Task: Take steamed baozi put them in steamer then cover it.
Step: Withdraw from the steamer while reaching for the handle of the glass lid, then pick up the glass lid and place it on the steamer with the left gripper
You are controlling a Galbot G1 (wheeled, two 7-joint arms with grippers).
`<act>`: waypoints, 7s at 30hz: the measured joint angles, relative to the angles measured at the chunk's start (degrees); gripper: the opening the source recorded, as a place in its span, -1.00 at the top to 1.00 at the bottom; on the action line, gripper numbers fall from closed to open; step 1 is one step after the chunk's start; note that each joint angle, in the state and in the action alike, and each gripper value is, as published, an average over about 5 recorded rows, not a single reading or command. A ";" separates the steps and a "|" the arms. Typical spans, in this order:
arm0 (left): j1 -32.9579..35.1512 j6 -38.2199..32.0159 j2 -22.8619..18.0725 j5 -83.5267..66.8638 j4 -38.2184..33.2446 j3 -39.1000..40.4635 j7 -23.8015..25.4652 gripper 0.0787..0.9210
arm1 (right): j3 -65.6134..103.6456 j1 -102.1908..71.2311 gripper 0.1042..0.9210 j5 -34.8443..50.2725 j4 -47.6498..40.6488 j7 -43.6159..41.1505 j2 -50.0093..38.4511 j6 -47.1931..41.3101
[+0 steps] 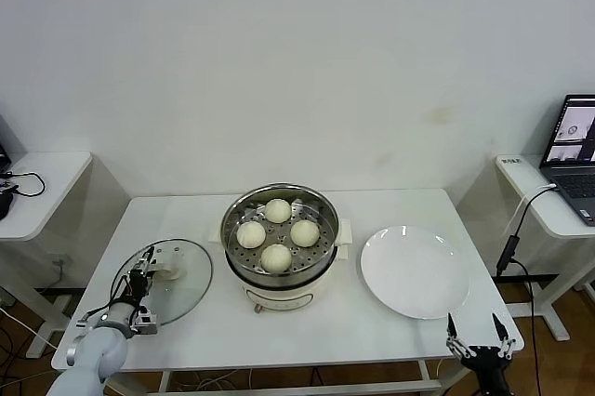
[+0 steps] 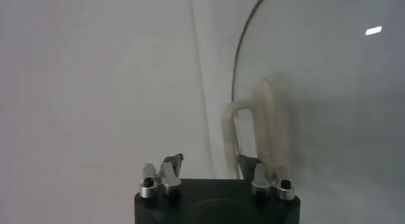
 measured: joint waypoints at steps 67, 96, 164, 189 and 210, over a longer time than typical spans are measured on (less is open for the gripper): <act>3.41 21.02 3.94 -8.97 -43.61 3.70 18.09 0.84 | -4.47 1.04 -0.76 -9.25 0.04 -0.79 0.32 0.43; -7.68 24.81 -20.57 13.09 -34.04 19.71 25.67 0.84 | -5.87 1.62 -0.76 -18.38 -2.65 0.01 3.35 0.73; -6.58 19.30 -24.70 19.87 -30.07 19.11 23.87 0.28 | -7.63 0.92 -0.76 -20.04 -3.07 -0.47 3.58 1.40; -5.92 18.12 -25.34 19.08 -29.10 19.12 22.29 0.88 | -7.60 0.82 -0.76 -20.43 -3.06 -0.66 3.59 1.53; -1.93 18.12 -23.21 16.37 -34.67 19.03 20.78 -0.29 | -6.98 0.64 -0.76 -20.68 -3.06 -0.83 3.57 1.54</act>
